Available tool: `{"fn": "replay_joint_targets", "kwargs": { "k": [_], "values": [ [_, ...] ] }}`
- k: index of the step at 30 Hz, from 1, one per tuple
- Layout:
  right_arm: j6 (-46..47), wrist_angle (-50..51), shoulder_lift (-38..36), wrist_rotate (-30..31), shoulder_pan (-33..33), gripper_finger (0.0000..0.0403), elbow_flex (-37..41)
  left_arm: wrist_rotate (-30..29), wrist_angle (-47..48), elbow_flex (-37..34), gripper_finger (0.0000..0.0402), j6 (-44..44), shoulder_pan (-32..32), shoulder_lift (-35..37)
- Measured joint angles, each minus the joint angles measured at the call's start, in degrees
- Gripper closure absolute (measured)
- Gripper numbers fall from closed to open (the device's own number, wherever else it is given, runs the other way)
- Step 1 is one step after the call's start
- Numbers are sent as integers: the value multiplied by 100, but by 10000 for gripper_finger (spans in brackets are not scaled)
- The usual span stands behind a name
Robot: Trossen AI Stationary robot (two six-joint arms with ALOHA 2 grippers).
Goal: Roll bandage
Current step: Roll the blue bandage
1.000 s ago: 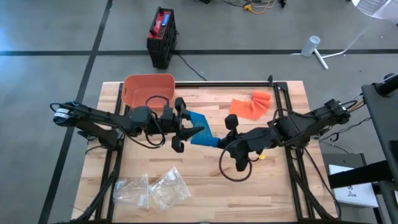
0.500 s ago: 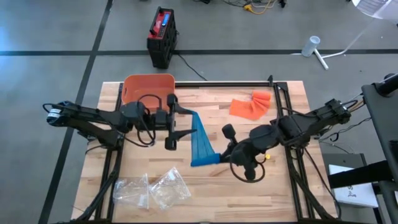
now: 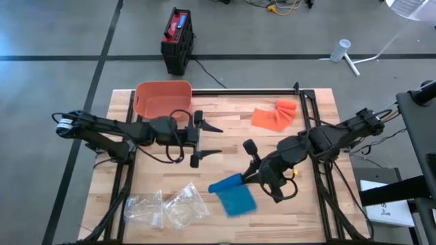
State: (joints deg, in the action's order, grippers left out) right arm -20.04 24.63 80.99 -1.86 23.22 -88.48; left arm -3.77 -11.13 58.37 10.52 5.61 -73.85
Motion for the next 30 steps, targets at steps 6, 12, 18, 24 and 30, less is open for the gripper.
{"fn": "replay_joint_targets", "kwargs": {
  "k": [6, 12, 18, 24, 30],
  "values": [
    [202, -11, -152, 135, -2, 400, -51, -21, 761, -50, 96, 118, 0, 382],
    [-53, -209, -241, 527, -11, 400, -49, -11, -45, -478, 116, 291, 82, 400],
    [-413, -635, -210, 714, -22, 400, -38, 777, -1803, -1272, 131, 602, 101, 232],
    [-638, -892, -221, 1202, -22, 400, -38, 1080, -3043, -1870, 122, 419, 98, 228],
    [-859, -940, -217, 1716, -23, 400, -38, 1230, -3205, -1915, 96, 178, 103, 193]
  ]
}}
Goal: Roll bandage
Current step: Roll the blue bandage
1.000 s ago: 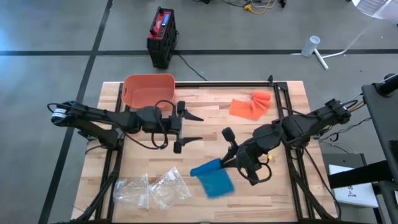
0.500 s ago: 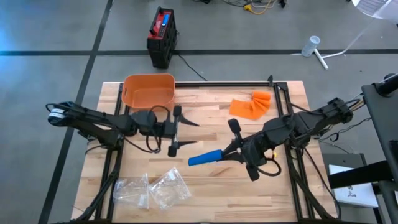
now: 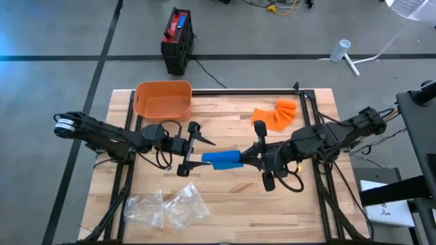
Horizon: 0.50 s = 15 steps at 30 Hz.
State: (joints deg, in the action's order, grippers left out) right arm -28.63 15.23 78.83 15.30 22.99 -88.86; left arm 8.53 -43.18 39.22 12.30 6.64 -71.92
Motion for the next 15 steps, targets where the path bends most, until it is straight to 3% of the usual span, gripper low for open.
{"fn": "replay_joint_targets", "kwargs": {
  "k": [8, 15],
  "values": [
    [-276, -82, 5, 430, -3, 400, 0, 182, -37, 101, 84, -447, 2, -2],
    [-543, -319, 2, 438, -3, 400, 0, -190, -8, 311, 119, -1181, -1, -202]
  ]
}}
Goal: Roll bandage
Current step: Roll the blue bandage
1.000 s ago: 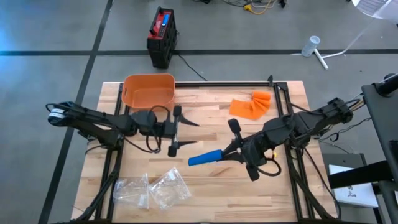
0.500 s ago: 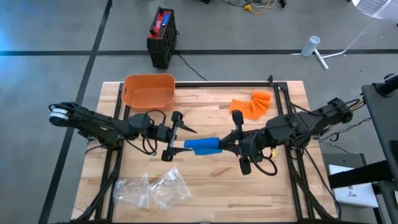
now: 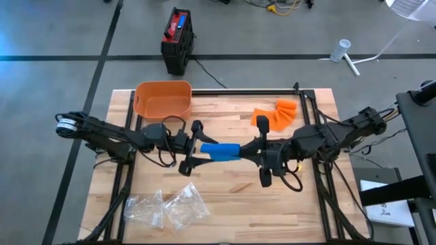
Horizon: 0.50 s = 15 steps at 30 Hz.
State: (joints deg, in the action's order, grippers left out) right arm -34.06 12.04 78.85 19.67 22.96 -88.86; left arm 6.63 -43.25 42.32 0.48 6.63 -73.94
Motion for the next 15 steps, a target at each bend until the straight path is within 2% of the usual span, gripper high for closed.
{"fn": "replay_joint_targets", "kwargs": {
  "k": [5, 13, 15],
  "values": [
    [-99, -89, 0, 157, 0, 400, 0, -2, 56, 121, 189, -8, 0, -189],
    [-101, -38, 2, 345, 0, 400, 2, -3, 59, 201, 382, 45, 0, -243],
    [-113, -38, 0, 456, 0, 400, 2, -2, 99, 201, 389, 31, 0, -243]
  ]
}}
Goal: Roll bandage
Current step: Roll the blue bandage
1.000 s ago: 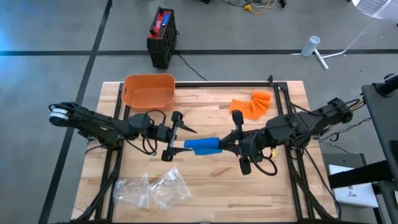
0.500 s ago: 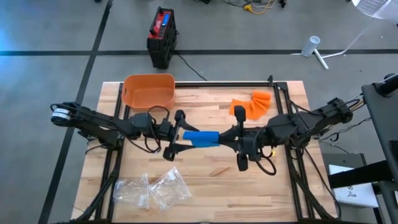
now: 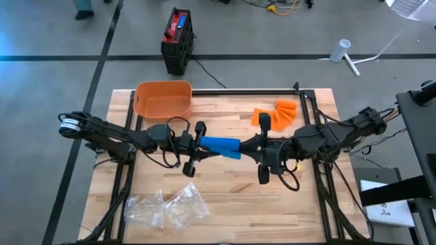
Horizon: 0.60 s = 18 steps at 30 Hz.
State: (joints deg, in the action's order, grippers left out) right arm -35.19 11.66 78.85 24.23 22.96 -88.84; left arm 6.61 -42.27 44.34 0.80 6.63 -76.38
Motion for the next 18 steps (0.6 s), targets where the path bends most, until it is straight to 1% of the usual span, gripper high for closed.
{"fn": "replay_joint_targets", "kwargs": {
  "k": [2, 7, 11, 18],
  "values": [
    [-66, 2, 0, 176, 2, 400, 0, 0, 54, 0, 386, 9, 2, 3],
    [-418, 5, 0, 582, -35, 400, 0, 1, 421, -2, 398, 13, 2, 34],
    [-618, 233, 2, 586, -108, 400, 0, 79, 529, -7, 399, 13, 2, 141],
    [-530, 428, 7, 585, -127, 400, 2, 146, 853, -7, 401, -4, 33, 448]
  ]
}}
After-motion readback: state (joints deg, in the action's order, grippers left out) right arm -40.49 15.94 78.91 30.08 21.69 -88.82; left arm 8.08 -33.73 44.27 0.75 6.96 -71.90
